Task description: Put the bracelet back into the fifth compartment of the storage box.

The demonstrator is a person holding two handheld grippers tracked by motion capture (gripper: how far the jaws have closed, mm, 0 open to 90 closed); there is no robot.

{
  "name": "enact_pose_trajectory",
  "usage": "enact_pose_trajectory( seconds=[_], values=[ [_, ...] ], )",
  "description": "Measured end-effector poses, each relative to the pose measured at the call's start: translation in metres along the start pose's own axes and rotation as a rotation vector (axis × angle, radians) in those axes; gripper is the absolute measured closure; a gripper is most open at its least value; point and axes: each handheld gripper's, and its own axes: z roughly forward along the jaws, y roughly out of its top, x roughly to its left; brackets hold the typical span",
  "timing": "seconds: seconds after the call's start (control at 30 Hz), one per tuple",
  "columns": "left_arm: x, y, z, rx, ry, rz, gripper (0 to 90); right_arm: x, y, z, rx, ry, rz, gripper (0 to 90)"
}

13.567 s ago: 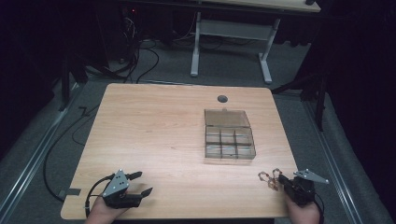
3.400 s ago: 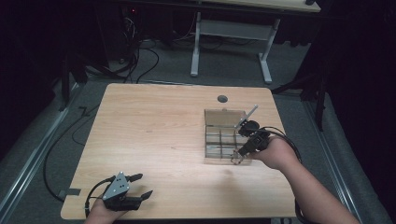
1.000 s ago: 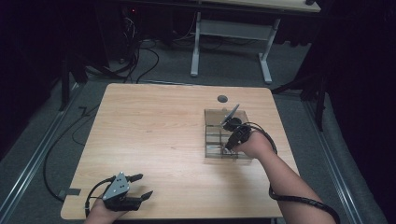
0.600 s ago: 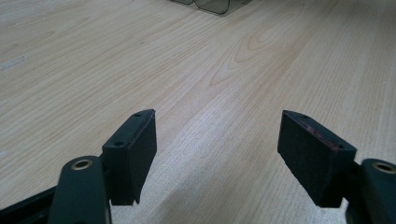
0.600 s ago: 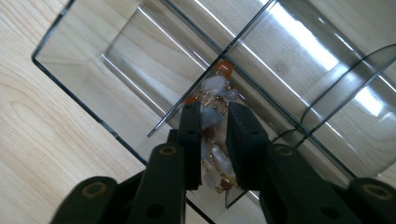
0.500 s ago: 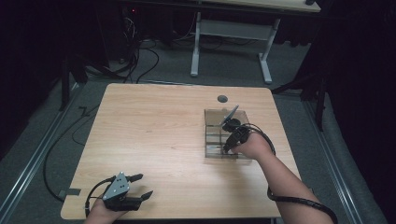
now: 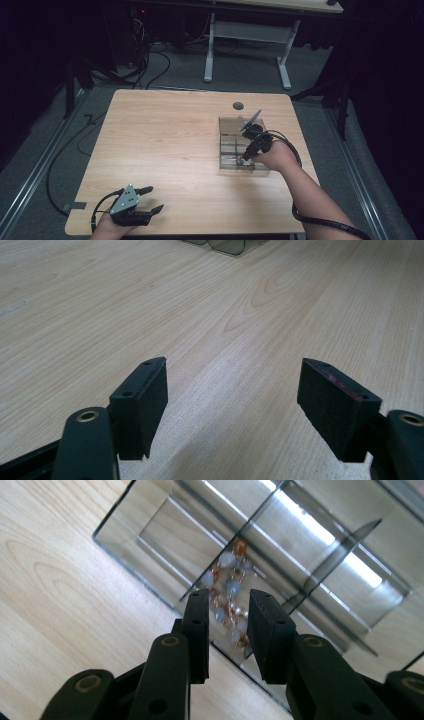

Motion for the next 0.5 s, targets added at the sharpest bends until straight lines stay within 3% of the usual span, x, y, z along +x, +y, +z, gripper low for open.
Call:
enact_pose_trajectory(
  seconds=[0.17,0.37,0.5],
  values=[
    [0.000,0.000,0.000,-0.001,0.003,-0.001,28.8,0.003,-0.011,-0.003,0.003,-0.006,0.015,72.8],
    [0.000,0.000,0.000,-0.001,0.003,-0.002,28.7,0.006,-0.026,-0.005,-0.014,-0.002,-0.006,73.2],
    [0.000,0.000,0.000,-0.001,0.006,-0.001,28.7,0.010,-0.036,-0.003,-0.017,0.005,0.017,73.2]
  ],
)
